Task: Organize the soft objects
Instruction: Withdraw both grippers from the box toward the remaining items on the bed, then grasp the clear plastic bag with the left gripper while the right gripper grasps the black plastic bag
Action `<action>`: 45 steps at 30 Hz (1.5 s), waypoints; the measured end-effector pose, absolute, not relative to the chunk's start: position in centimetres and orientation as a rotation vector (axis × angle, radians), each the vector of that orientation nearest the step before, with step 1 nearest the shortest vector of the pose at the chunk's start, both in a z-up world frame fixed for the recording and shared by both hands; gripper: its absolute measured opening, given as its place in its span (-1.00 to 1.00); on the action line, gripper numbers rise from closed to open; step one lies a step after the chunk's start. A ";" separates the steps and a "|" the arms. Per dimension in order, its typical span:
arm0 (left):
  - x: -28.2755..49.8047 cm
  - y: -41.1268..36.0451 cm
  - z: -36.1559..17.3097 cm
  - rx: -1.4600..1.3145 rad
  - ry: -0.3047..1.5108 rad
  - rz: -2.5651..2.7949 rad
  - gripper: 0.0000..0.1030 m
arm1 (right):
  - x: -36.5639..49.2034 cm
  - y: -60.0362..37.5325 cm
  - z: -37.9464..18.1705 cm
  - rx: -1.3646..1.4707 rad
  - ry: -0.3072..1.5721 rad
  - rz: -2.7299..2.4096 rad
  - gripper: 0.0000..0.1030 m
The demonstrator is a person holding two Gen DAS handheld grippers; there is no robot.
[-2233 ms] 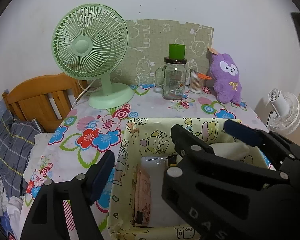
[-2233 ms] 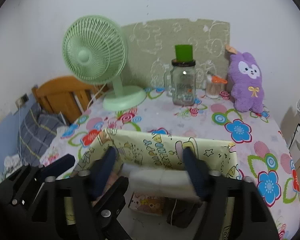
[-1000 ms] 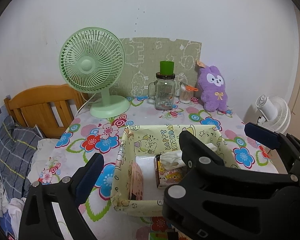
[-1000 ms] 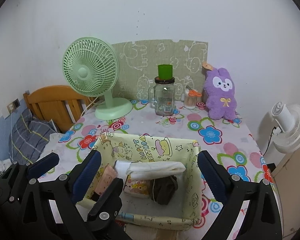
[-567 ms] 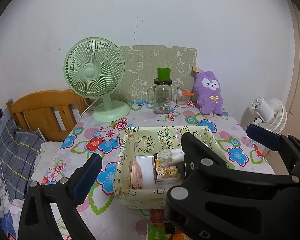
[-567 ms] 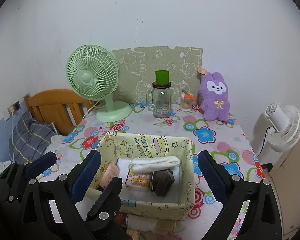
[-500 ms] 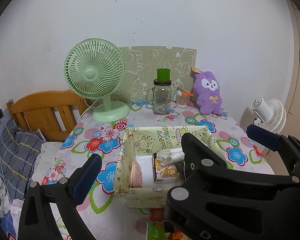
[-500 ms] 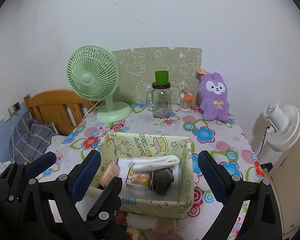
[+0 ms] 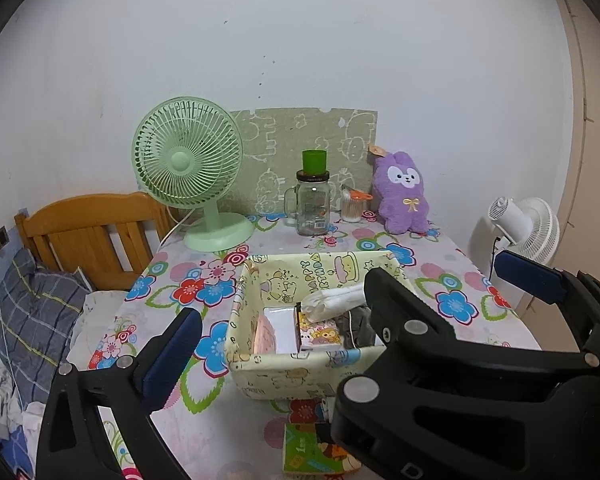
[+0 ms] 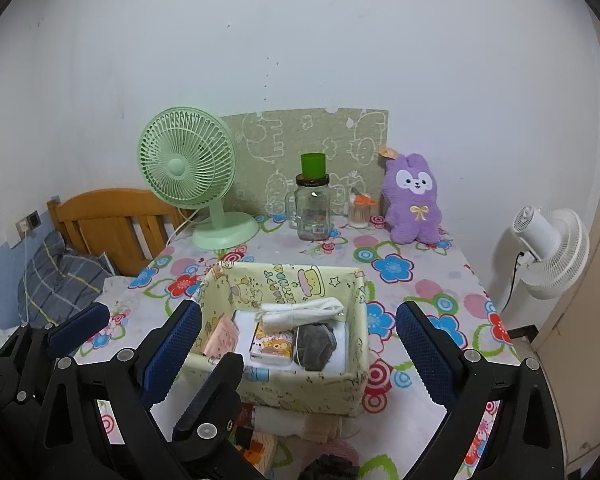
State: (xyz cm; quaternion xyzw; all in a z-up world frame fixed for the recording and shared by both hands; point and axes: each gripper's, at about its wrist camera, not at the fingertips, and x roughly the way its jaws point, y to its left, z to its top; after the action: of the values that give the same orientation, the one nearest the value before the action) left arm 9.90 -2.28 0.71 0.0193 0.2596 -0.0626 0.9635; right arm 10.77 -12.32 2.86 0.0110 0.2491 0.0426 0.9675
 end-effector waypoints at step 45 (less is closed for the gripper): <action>3.0 -3.6 -6.2 0.011 0.544 -0.153 1.00 | 2.9 -13.7 -4.0 0.033 0.477 0.016 1.00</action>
State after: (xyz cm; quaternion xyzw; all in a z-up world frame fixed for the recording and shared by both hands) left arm 2.96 -3.57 -6.16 0.0052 0.2682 -0.0757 0.9604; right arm 2.86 -13.67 -3.95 0.0164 0.2365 0.0077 0.9715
